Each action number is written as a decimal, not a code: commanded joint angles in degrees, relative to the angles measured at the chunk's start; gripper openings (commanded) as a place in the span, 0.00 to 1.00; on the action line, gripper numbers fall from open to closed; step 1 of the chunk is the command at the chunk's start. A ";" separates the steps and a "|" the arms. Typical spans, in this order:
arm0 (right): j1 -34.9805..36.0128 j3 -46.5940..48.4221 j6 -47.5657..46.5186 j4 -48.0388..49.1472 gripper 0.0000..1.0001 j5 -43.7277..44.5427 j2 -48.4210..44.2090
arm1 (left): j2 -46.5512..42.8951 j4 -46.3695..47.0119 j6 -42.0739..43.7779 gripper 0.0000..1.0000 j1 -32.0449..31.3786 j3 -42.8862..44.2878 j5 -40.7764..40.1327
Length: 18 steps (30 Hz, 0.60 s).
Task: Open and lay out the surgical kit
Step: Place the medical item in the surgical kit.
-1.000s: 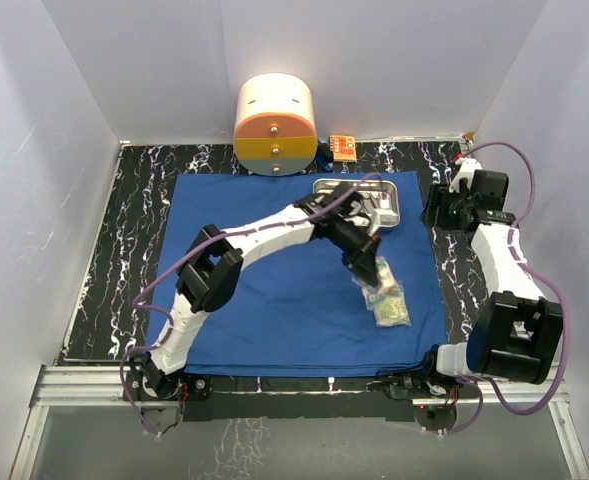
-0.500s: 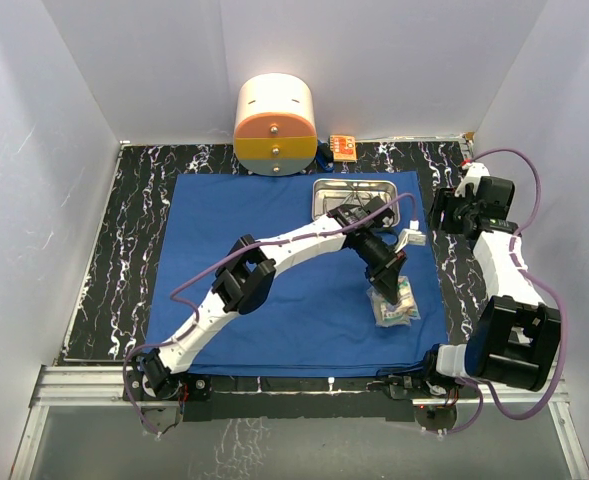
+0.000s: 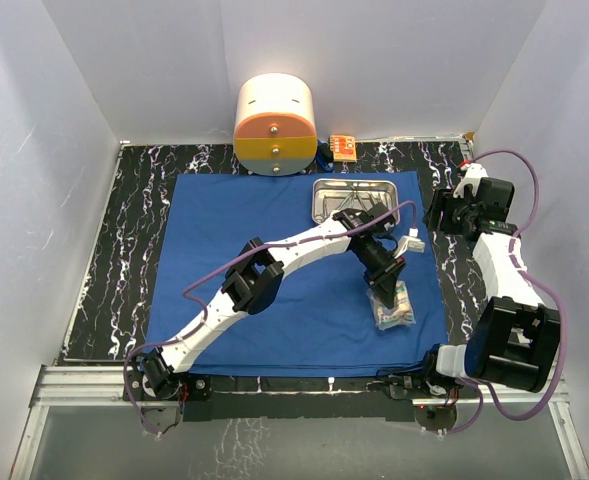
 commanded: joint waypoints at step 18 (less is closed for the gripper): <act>-0.58 -0.45 -0.33 2.94 0.57 -2.51 -1.90 | -0.59 -4.22 4.70 0.50 0.97 5.51 -5.06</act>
